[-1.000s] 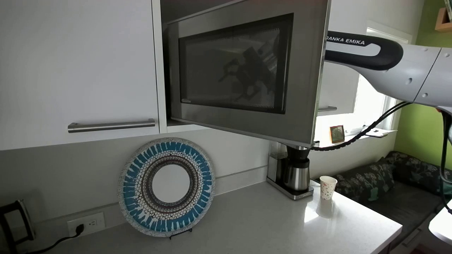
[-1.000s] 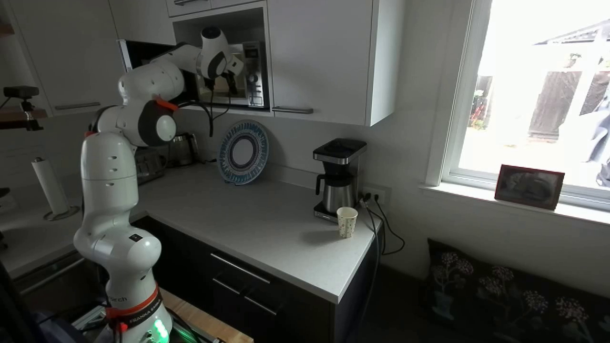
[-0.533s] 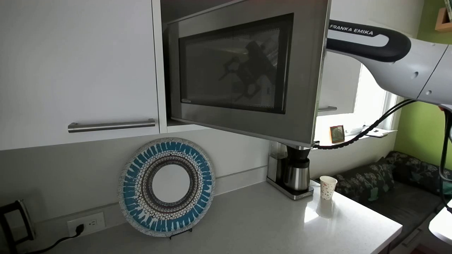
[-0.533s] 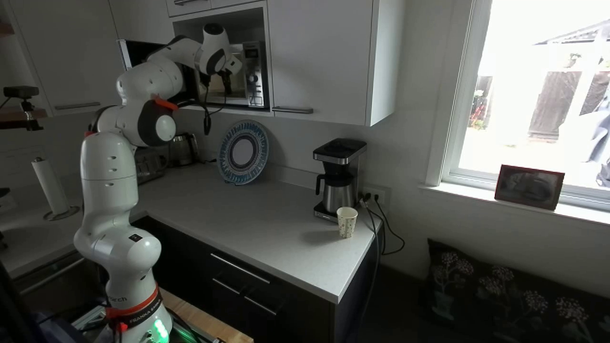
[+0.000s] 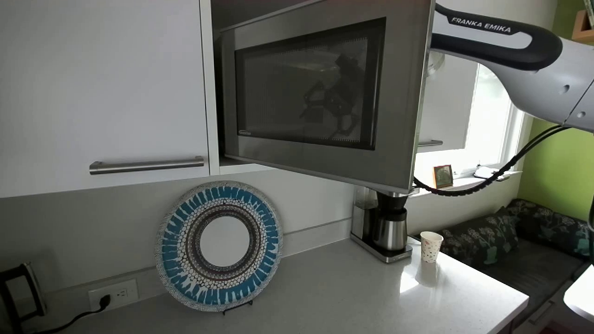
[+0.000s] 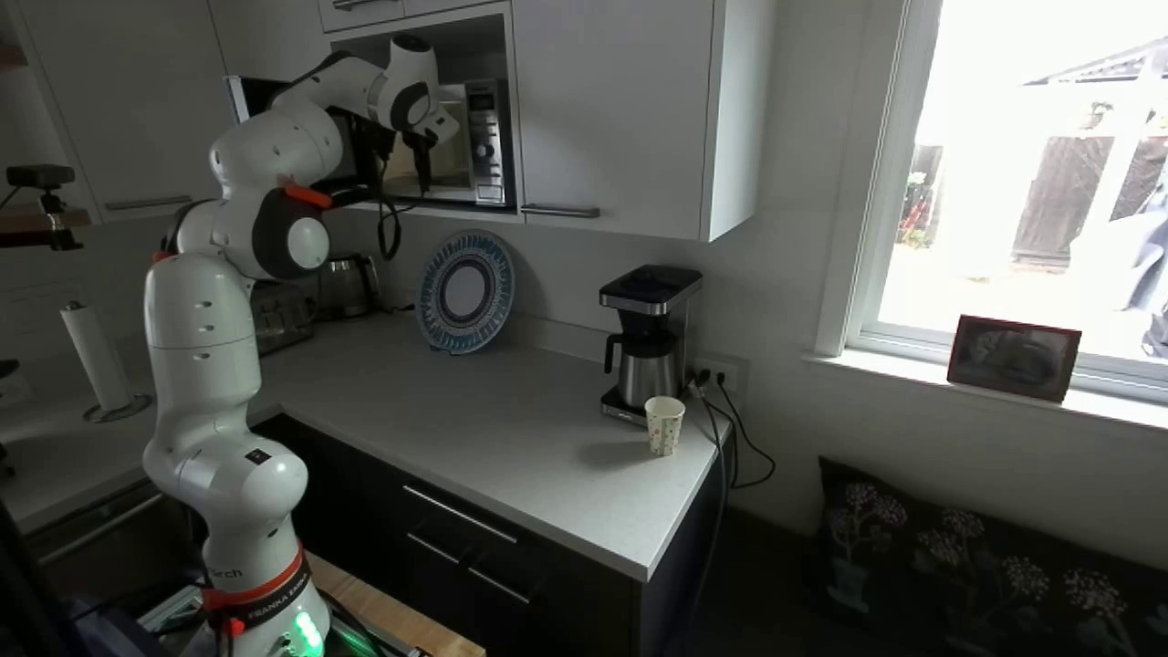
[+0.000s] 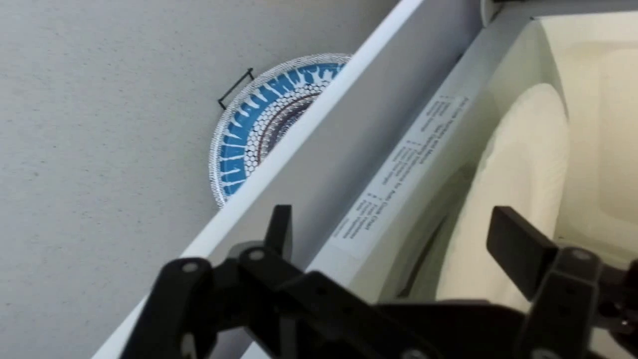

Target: Pick up the white plate from the kitchen counter and put it in the microwave, close the microwave door fully

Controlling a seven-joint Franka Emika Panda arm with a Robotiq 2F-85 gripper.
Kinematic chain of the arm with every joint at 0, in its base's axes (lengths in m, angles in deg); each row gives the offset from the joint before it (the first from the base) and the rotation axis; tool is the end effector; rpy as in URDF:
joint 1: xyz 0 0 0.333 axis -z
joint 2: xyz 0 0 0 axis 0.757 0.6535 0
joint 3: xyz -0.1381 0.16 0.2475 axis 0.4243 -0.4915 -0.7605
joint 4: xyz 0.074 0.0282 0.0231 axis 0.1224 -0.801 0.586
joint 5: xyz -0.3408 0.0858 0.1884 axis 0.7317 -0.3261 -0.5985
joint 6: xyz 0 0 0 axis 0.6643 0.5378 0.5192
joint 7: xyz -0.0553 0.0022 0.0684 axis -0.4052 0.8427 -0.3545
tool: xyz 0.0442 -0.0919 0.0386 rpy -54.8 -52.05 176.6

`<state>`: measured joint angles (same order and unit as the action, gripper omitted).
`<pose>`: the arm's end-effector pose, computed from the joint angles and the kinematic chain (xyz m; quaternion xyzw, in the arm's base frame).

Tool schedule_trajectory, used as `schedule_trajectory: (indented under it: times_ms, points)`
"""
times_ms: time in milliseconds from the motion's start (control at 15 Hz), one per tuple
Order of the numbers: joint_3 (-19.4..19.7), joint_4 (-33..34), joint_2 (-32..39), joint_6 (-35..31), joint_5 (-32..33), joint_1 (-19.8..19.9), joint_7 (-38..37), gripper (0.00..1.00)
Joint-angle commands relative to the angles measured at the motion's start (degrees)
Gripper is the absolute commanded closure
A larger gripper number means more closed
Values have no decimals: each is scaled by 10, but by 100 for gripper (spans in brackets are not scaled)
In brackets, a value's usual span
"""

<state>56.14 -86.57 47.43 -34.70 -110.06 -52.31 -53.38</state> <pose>0.5777 0.1414 0.8117 -0.8832 0.3214 -0.1249 0.3180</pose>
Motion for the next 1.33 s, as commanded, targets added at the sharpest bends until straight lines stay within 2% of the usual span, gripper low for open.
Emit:
schedule_trajectory:
  times_ms: [0, 200, 400, 600, 667, 1000, 1133, 1267]
  points:
    - [7, -12, -40, 80, 35, 9, 43, 0]
    - [12, -9, -73, 115, 67, 13, 116, 0]
    - [17, 5, -102, 132, 69, 18, 208, 0]
    - [25, 15, -130, 113, 54, 21, 303, 0]
    - [20, 14, -113, 113, 60, 18, 254, 0]
    - [24, 18, -130, 113, 59, 19, 291, 0]
    - [21, 63, -122, 110, 60, 12, 364, 0]
    - [16, 108, -121, 135, 57, 5, 404, 0]
